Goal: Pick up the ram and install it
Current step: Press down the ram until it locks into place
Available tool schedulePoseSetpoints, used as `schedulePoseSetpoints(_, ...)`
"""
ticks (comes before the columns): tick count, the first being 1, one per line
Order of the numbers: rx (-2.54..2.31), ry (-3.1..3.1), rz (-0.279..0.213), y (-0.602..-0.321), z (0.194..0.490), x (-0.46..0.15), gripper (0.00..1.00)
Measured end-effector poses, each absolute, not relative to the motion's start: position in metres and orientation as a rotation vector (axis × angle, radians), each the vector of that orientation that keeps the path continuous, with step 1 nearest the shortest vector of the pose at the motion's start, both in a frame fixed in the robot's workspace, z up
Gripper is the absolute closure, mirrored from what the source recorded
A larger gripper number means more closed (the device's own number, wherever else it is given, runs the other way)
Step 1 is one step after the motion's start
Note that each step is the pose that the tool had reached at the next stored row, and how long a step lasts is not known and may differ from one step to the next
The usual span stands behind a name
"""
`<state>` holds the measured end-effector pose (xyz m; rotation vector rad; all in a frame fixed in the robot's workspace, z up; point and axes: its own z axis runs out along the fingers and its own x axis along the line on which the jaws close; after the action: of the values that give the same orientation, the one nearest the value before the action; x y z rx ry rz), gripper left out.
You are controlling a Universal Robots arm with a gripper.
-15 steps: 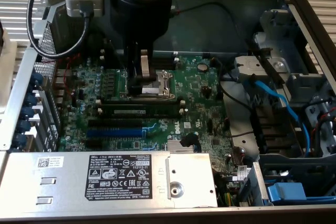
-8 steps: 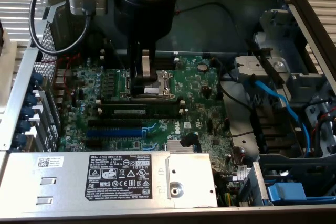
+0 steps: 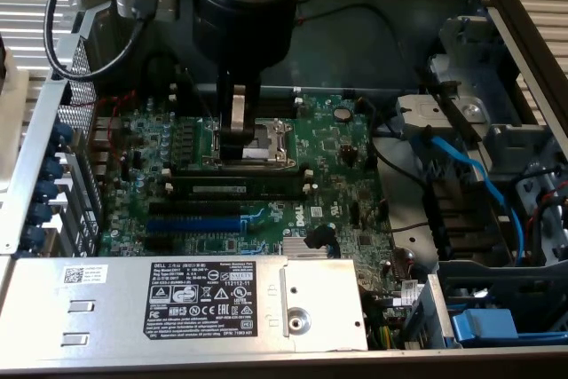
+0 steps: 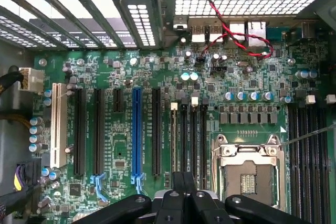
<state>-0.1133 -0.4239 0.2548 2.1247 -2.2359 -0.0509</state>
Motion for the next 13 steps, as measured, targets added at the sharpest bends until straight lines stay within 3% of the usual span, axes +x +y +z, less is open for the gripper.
schedulePoseSetpoints(13, 1.900, -2.433, -0.059, -0.4239, 0.2506, -0.1132, 0.90)
